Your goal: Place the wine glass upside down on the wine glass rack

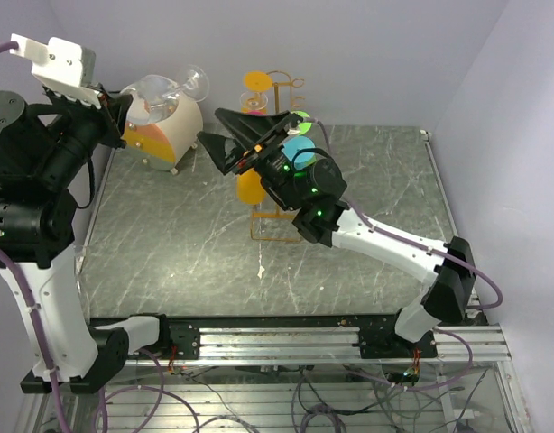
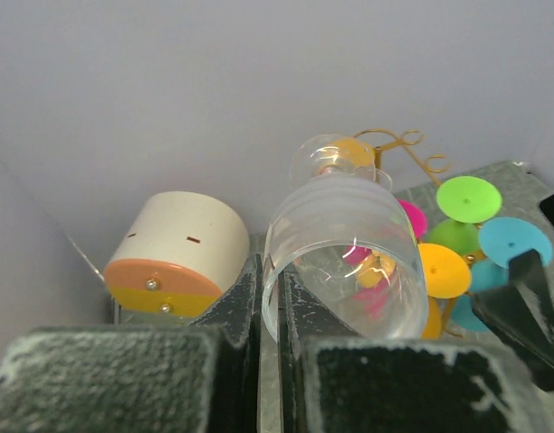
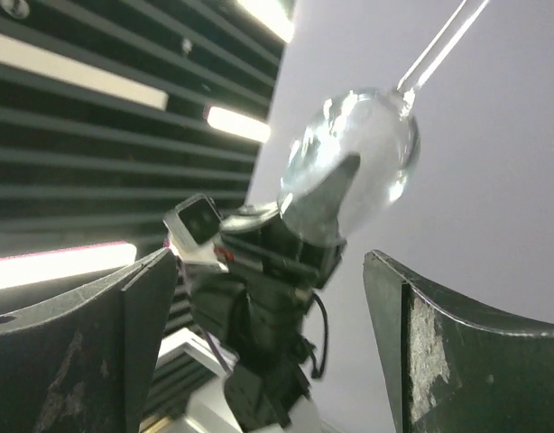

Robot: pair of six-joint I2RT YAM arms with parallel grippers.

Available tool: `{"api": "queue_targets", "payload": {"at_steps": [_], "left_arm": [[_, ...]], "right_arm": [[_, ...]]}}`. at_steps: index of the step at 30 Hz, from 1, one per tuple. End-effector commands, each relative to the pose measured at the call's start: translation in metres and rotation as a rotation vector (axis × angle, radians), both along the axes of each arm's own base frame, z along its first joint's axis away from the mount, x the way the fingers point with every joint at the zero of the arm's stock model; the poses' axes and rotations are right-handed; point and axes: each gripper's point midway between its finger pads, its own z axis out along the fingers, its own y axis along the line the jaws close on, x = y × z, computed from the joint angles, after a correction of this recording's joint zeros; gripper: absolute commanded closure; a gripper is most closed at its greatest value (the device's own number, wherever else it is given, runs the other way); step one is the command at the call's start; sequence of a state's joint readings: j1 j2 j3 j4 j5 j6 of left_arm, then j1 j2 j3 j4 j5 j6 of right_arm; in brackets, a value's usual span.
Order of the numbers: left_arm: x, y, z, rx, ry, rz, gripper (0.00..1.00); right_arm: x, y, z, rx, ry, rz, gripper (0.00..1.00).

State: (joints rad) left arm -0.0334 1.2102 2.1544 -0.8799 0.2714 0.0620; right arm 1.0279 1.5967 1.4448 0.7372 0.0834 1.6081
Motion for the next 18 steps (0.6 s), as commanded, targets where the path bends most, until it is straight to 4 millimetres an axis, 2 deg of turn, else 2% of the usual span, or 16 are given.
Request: {"api": "queue_targets", "payload": {"at_steps": [1,4,9,15,18], "left_arm": [[-0.02,-0.012,0.033,-0.057,-0.119,-0.079,0.93],[-0.03,-0.012,0.041,-0.084,-0.147,-0.099,0.93],[-0.041,-0.017,0.048,-0.112,-0.194,-0.139,0.93],[-0.038,-0.022,0.035,-0.121,-0.158,-0.177,0.93],[-0.037,-0.023,0.029,-0.127,-0.148,-0.182,0.93]], "right_arm": [[0.021,-0.026,0.027,0.254,0.108,-0.059,0.18],[0.036,-0.012,0.02,0.245,0.153,-0.072,0.19],[0.047,0.0,0.021,0.264,0.164,-0.079,0.22],[0.054,0.009,0.027,0.262,0.156,-0.096,0.25],[0.056,0.013,0.031,0.271,0.147,-0.097,0.32]]}}
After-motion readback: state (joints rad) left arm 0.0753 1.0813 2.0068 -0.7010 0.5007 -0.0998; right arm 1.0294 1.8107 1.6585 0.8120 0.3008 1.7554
